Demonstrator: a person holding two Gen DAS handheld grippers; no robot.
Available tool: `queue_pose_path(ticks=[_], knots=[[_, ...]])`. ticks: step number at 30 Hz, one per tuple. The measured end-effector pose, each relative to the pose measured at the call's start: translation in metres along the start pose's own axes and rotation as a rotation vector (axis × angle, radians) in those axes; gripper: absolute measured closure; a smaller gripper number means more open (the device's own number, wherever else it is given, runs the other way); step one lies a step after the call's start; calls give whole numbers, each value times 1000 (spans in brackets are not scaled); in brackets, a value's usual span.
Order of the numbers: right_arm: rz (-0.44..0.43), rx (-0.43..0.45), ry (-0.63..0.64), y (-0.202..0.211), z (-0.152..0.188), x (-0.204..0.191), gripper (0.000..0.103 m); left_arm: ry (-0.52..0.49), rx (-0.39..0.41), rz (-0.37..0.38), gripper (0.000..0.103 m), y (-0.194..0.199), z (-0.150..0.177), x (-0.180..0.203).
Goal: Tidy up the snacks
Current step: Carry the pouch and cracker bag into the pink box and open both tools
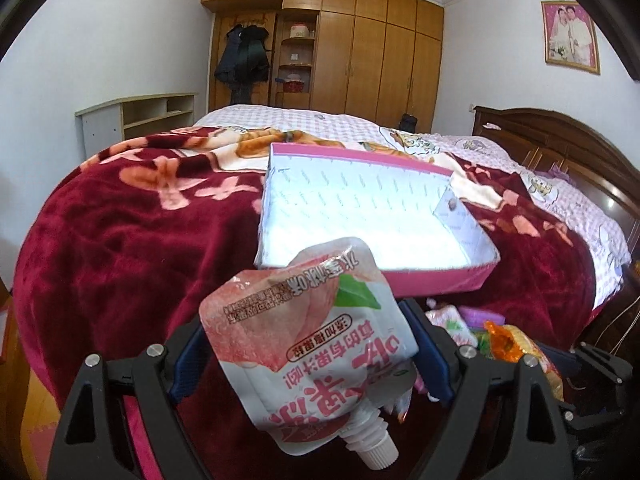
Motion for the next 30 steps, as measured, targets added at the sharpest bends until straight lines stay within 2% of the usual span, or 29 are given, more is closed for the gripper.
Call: queue_pose_path(ticks=[13,20,30], knots=[[26,25,-7,-13,-58,32,46,-17,7,-3,13,-38,-47,1],[44,33,-17,-36,-86,51,46,-20,-18,9,13,-68,-57,7],[58,19,-50,-73,-109,78,46,-39,-54,-8,13,-112,-65,14]])
Point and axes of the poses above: each gripper's, at about its wrist camera, not at the fingertips, and y roughly against the way its jaws point, x to its right, z to its underside, the point moved 5 cm from there along -y, roughly the way its jaws point
